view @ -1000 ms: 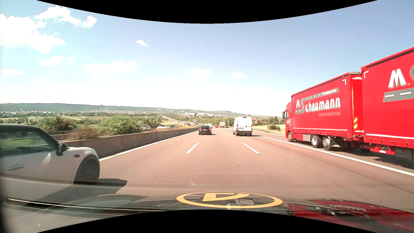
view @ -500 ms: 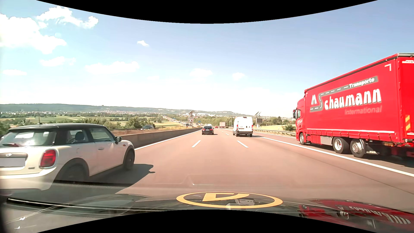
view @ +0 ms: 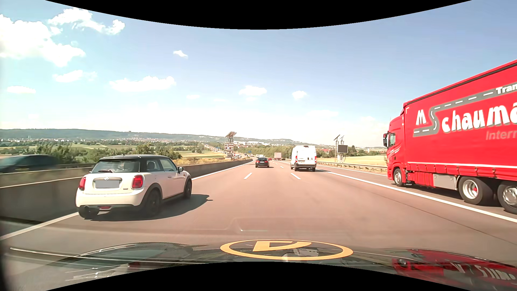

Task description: Follow the waypoints while adhering to traffic rules and regulations

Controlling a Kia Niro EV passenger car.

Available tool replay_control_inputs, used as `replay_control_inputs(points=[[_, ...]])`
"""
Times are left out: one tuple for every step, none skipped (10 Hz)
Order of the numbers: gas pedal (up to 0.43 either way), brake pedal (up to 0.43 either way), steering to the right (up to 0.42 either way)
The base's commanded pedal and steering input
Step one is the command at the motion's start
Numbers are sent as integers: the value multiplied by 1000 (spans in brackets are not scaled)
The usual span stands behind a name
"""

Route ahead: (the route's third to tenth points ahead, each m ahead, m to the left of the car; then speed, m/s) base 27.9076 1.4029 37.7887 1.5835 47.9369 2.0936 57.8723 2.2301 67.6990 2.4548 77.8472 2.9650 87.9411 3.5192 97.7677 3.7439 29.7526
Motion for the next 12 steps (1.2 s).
replay_control_inputs(points=[[150,0,-3],[150,0,-3],[150,0,-3],[150,0,-3],[150,0,-3],[150,0,-3],[150,0,-3],[150,0,-3],[150,0,-3],[150,0,-3],[150,0,-3],[150,0,-3]])
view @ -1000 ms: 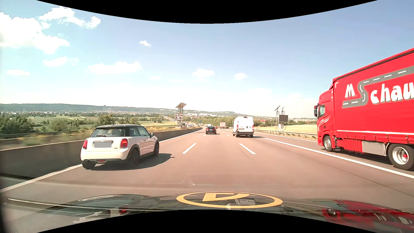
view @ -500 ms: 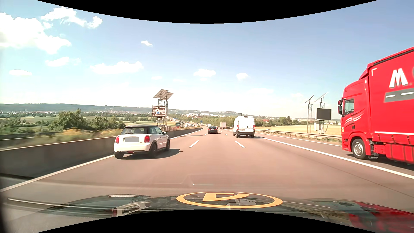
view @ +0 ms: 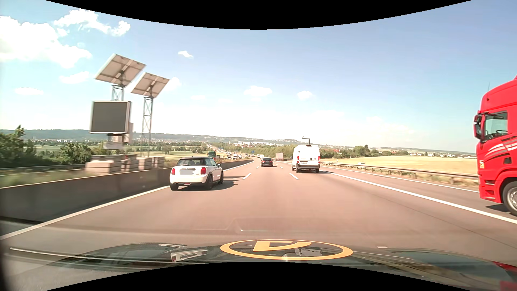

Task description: Follow the waypoints while adhering to traffic rules and regulations

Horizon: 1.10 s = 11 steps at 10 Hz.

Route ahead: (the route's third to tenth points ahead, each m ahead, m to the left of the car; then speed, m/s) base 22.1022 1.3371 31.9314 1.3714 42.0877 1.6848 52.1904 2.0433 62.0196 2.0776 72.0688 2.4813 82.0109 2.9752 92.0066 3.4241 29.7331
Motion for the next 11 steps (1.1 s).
replay_control_inputs(points=[[150,0,-3],[150,0,-3],[150,0,-3],[150,0,-3],[150,0,-3],[150,0,-3],[150,0,-4],[150,0,-3],[150,0,-3],[150,0,-3],[150,0,-3]])
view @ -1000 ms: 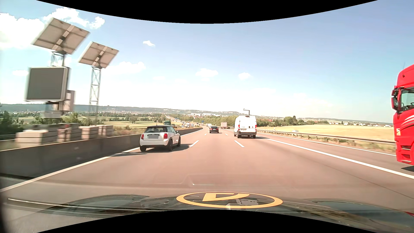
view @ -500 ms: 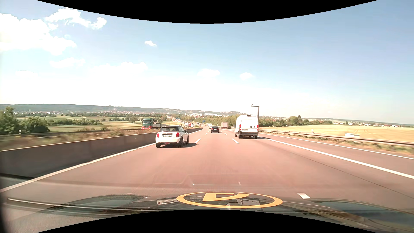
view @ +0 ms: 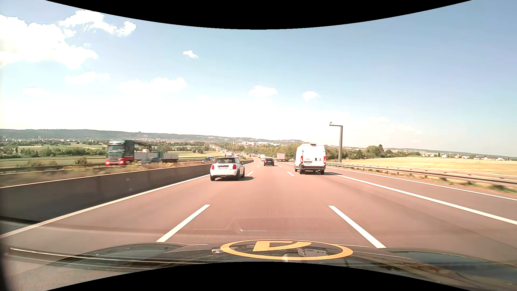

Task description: Follow the waypoints while adhering to traffic rules and regulations

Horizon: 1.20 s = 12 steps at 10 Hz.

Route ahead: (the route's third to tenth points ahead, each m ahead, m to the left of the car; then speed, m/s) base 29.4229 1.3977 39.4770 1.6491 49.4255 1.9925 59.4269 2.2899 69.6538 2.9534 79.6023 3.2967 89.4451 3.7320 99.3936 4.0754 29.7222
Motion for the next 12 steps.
replay_control_inputs(points=[[150,0,-3],[150,0,-3],[150,0,-3],[150,0,-4],[150,0,-4],[150,0,-3],[150,0,-4],[150,0,-3],[150,0,-3],[150,0,-4],[150,0,-3],[150,0,-4]])
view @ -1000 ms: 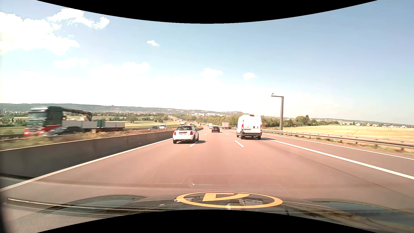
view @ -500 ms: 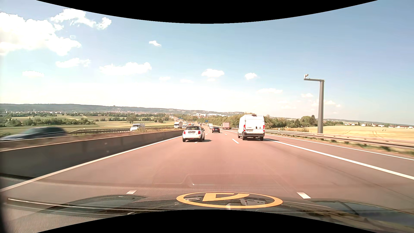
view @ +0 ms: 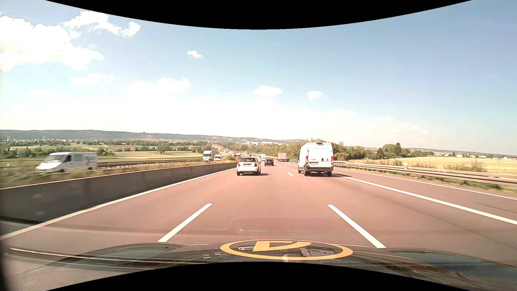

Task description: Follow the waypoints while adhering to traffic rules and regulations

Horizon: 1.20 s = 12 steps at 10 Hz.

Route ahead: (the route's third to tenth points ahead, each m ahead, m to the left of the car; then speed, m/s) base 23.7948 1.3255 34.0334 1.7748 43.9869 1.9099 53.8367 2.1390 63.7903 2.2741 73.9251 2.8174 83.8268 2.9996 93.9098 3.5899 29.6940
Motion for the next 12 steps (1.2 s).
replay_control_inputs(points=[[150,0,-4],[157,0,-3],[157,0,-3],[157,0,-3],[157,0,-3],[157,0,-4],[157,0,-4],[157,0,-4],[157,0,-4],[157,0,-4],[157,0,-4],[157,0,-4]])
